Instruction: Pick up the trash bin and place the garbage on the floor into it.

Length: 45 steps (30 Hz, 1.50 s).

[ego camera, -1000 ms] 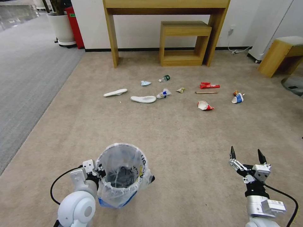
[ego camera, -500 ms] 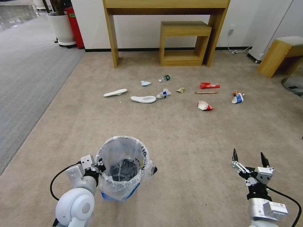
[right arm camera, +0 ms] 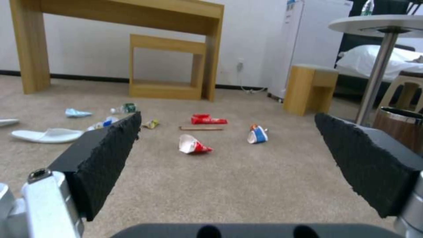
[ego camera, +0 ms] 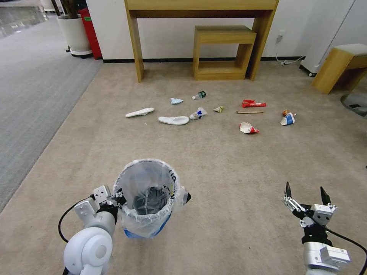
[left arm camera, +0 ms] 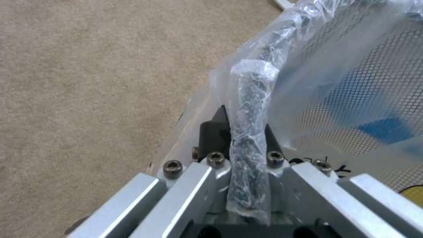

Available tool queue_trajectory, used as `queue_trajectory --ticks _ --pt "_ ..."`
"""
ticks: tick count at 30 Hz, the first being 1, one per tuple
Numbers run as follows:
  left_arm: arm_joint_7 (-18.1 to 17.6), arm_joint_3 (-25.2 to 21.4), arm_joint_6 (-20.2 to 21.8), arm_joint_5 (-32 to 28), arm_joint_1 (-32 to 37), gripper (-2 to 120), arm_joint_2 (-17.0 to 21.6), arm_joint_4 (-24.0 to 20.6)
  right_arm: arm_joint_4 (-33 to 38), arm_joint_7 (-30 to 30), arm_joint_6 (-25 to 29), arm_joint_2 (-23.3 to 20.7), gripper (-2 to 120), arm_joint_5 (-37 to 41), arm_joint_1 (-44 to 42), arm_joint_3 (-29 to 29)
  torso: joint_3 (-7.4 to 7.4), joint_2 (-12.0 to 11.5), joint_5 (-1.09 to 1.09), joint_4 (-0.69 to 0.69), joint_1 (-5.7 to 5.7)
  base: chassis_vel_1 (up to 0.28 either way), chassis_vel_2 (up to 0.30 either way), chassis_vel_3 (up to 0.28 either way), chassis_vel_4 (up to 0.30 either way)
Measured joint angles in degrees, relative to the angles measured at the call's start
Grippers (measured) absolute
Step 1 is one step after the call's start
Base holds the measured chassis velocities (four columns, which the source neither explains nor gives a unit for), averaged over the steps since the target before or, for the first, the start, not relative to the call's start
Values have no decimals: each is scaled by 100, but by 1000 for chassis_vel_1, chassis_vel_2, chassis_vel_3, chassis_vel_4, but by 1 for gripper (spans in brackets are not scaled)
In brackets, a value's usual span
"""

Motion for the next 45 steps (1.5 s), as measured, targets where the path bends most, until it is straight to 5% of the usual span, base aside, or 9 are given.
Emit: queue_trajectory --ticks 45 --pt "-4 -68 -52 174 70 1 -137 25 -406 -186 259 -24 92 -169 306 -123 0 0 -1 1 0 51 47 -50 -50"
